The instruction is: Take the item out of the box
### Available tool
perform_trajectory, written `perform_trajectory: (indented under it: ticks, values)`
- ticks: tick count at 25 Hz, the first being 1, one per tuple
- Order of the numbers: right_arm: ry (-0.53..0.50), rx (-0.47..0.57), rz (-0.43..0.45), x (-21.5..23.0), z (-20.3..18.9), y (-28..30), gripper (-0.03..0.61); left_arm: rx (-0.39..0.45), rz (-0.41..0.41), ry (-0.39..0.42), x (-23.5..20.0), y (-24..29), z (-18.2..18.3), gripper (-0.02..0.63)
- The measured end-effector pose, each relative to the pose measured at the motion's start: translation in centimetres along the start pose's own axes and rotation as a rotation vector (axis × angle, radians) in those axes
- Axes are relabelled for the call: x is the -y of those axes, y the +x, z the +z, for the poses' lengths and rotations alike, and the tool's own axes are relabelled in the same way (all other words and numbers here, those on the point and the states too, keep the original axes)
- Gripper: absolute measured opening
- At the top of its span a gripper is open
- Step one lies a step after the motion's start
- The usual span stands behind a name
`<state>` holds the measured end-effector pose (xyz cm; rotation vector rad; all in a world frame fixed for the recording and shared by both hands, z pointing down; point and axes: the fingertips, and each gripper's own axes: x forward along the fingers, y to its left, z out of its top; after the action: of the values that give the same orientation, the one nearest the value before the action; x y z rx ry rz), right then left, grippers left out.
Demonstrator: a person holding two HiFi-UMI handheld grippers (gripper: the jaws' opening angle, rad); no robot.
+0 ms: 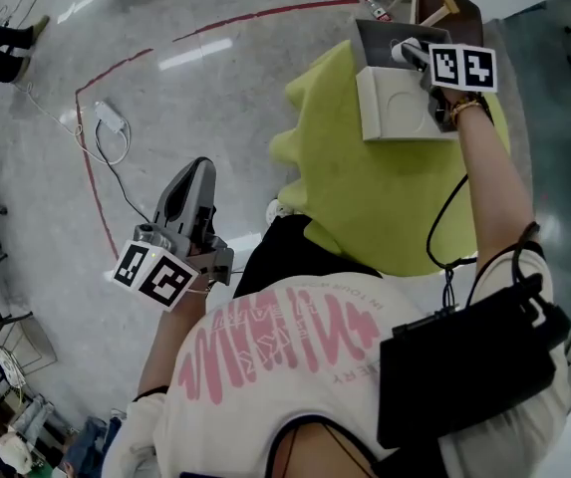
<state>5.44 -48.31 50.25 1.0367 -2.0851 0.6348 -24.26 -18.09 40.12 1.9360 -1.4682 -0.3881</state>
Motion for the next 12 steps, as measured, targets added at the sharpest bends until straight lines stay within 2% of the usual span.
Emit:
perform_trajectory:
  ticks: [6,12]
  values:
    - [0.074,0.113,0.013,-0.8,0.6,-3.9,0.143,0.028,-0.022,0.021,1.3,-0.9,1.7,0.006]
    - [0.135,0.226,0.086,-3.0,1.3,-7.4,0.143,0.037,-0.075,0.052,3.2,-0.3,2.8,0.008]
